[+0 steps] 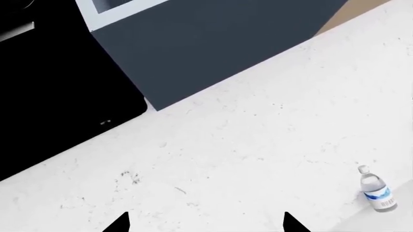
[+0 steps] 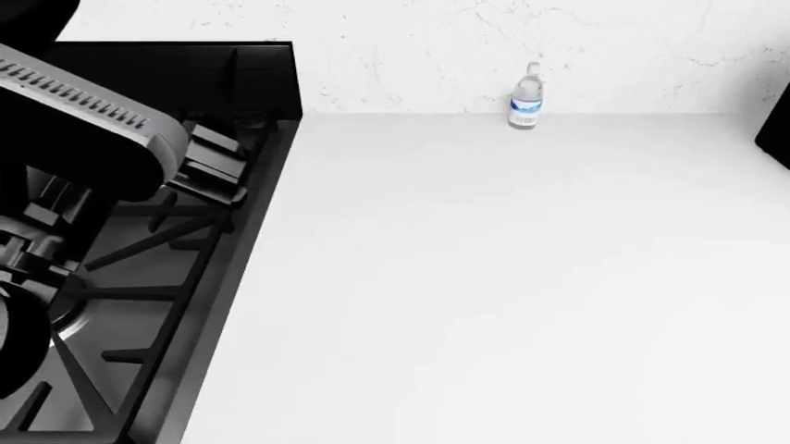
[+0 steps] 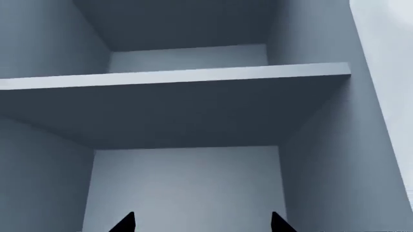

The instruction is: A wet mug is on the counter and needs to be dried. Pick it up and place it upside down in the open cabinet.

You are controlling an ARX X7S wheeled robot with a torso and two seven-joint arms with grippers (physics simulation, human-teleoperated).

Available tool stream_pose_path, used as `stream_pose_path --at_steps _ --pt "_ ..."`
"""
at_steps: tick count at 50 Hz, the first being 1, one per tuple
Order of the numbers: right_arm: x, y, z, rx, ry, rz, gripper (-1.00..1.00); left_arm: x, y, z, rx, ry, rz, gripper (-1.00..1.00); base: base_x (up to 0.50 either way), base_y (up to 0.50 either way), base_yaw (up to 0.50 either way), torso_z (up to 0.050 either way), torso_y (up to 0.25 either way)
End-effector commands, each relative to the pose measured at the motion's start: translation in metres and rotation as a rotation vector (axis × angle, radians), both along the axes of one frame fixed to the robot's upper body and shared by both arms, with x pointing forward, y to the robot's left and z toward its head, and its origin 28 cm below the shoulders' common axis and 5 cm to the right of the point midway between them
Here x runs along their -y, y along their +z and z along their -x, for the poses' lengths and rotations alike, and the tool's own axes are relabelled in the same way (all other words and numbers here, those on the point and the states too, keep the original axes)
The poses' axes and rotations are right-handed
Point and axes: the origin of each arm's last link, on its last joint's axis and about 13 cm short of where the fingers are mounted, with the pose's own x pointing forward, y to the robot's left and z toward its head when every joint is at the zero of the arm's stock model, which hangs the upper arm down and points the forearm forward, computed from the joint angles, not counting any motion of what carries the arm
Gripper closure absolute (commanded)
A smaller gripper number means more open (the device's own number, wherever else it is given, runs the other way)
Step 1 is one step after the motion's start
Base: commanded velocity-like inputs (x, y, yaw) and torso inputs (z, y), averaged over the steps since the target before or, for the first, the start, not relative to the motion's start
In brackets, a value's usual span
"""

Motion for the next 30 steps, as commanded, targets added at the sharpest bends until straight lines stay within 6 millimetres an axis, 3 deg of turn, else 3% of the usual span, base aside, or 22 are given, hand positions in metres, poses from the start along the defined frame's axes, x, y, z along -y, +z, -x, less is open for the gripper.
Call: stream_pose_path --at_steps 1,9,18,30 --pt "0.007 -0.010 0.022 0.017 0.042 -0.001 -1.00 0.001 0.000 0.000 -0.002 -0.002 -0.006 -1.00 0.00 0.00 0.00 0.000 0.000" --pt "0.011 -0.037 0.051 0.065 0.049 -0.014 -1.00 0.001 0.000 0.000 -0.003 0.002 -0.007 -1.00 0.00 0.00 0.00 0.000 0.000" --pt "0.017 -0.087 0.091 0.136 0.020 -0.048 -1.00 0.002 0.001 0.001 0.000 -0.003 -0.009 -1.00 0.00 0.00 0.00 0.000 0.000" --pt "0.019 -0.141 0.103 0.094 -0.017 -0.063 -1.00 0.002 0.000 0.001 -0.003 -0.002 -0.009 -1.00 0.00 0.00 0.00 0.000 0.000"
